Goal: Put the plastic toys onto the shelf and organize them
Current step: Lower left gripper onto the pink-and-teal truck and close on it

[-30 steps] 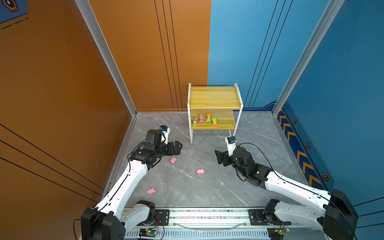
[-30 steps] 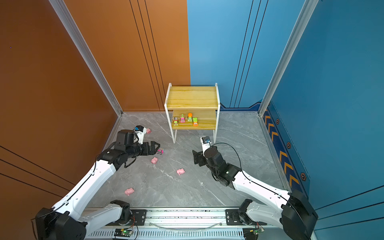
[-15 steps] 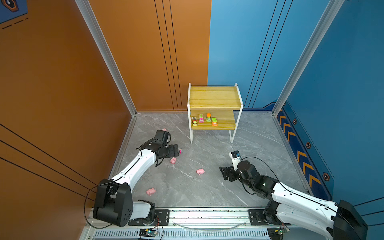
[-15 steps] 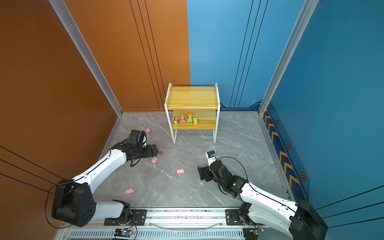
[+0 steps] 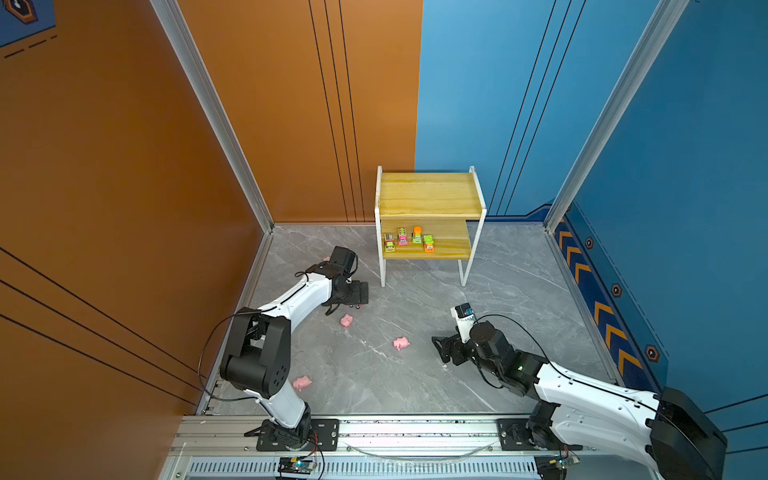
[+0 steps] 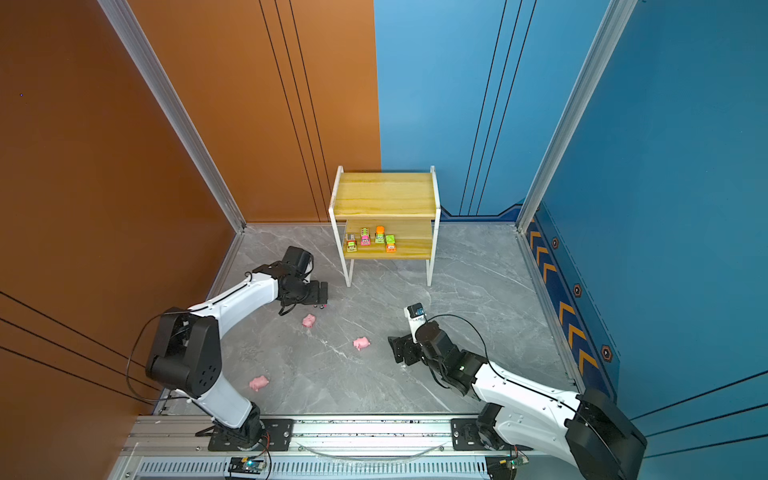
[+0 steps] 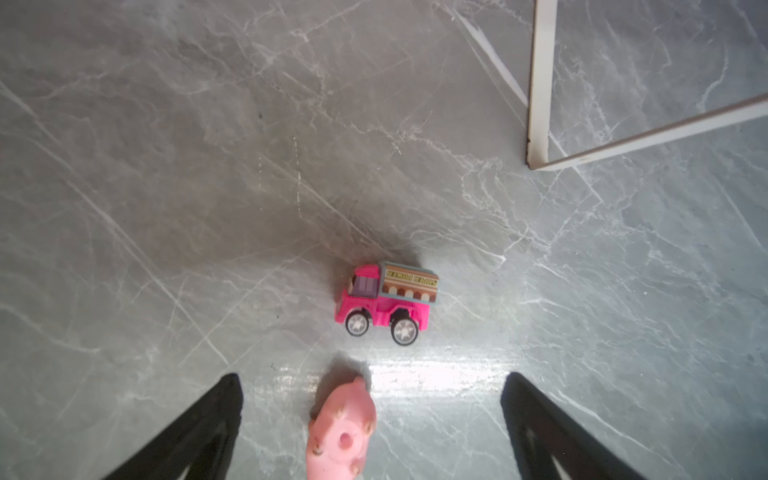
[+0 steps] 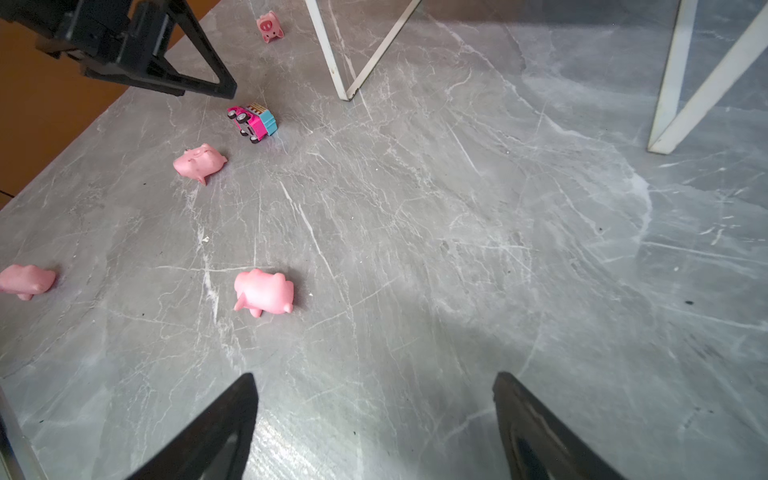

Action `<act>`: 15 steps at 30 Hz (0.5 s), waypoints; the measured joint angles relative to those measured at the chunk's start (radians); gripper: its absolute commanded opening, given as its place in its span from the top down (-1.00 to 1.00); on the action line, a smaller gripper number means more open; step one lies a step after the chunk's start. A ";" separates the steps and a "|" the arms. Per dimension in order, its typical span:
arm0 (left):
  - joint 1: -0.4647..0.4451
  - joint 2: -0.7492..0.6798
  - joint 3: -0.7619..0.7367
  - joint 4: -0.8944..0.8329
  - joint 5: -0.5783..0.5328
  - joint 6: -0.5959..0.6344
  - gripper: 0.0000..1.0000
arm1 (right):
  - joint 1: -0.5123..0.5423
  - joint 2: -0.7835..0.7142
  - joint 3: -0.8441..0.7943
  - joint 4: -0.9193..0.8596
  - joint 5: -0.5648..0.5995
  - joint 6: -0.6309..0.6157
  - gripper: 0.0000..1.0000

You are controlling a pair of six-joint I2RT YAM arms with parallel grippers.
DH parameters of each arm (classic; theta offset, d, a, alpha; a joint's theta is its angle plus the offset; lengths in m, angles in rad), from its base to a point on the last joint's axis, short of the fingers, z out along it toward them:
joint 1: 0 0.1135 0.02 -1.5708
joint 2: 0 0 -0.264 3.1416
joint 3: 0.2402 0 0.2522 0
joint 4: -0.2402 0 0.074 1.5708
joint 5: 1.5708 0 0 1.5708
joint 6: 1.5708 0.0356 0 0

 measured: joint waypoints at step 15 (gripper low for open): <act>0.002 0.221 0.148 -0.031 0.011 0.145 -0.98 | 0.009 0.040 0.000 0.055 -0.022 -0.007 -0.79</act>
